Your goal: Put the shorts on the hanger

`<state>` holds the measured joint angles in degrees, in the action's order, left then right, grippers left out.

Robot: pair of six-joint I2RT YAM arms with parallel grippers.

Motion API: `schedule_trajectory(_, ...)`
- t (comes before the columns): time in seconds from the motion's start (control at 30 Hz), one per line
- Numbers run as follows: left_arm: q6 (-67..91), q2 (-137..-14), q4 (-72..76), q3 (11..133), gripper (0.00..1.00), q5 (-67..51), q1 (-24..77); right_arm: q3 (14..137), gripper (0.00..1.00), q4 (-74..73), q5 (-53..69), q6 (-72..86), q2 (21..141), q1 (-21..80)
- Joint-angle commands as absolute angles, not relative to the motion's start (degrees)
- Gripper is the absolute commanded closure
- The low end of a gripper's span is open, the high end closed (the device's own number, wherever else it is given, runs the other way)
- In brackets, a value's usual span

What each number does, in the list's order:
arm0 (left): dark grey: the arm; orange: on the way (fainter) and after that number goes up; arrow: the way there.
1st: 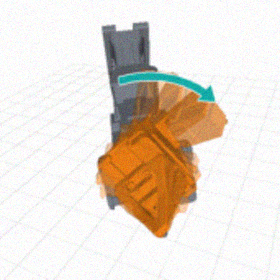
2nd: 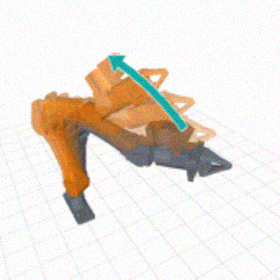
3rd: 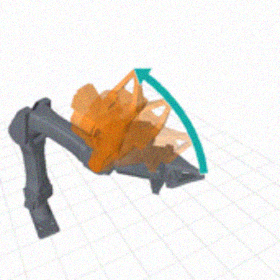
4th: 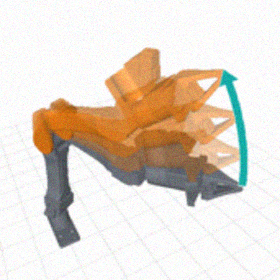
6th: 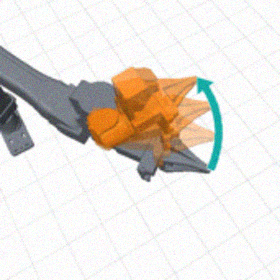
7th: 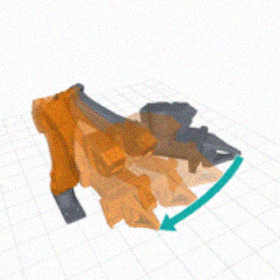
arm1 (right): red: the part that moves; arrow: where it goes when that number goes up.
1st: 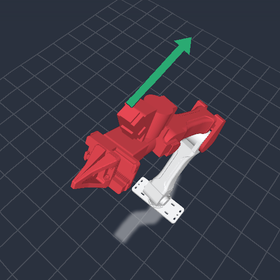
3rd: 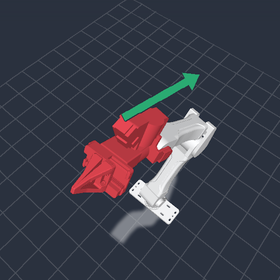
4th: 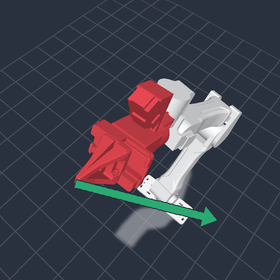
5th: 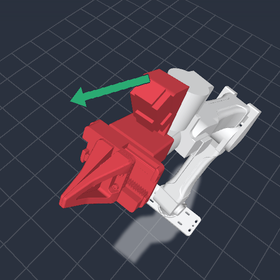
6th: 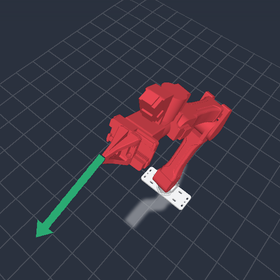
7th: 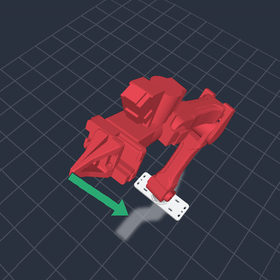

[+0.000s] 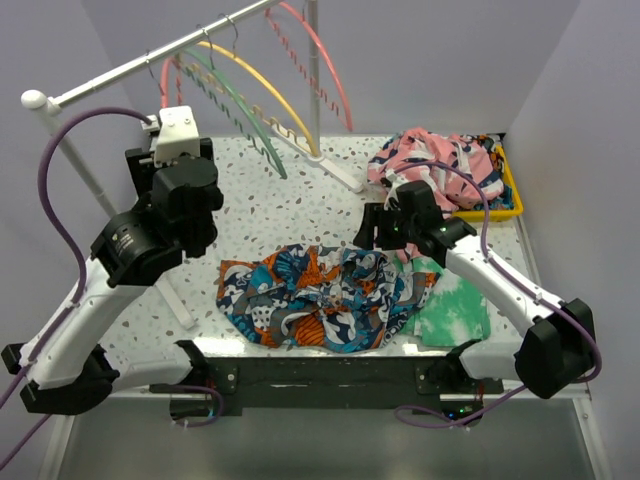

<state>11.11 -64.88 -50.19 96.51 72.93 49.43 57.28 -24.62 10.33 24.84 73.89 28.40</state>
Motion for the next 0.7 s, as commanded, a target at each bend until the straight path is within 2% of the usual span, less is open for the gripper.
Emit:
schedule_trajectory(0.0,6.69,-64.34,-43.35,95.37,0.28,70.06,43.60,58.54,0.37,-22.59,12.48,24.17,74.00,28.92)
schedule_trajectory(0.13,6.41,-64.69,-40.52,94.04,0.32,62.43,38.78,58.54,0.37,-23.03,12.74,23.82,73.65,28.83)
schedule_trajectory(0.33,8.25,-65.74,-38.32,92.11,0.45,54.07,31.92,58.80,0.37,-23.11,13.36,23.73,74.00,29.00)
schedule_trajectory(0.53,9.31,-66.18,-35.16,90.35,0.61,48.79,29.27,58.89,0.37,-23.55,13.36,23.56,73.74,29.36)
schedule_trajectory(0.67,10.46,-66.27,-34.02,91.05,0.82,46.59,29.27,59.06,0.37,-24.08,13.27,23.20,73.57,29.44)
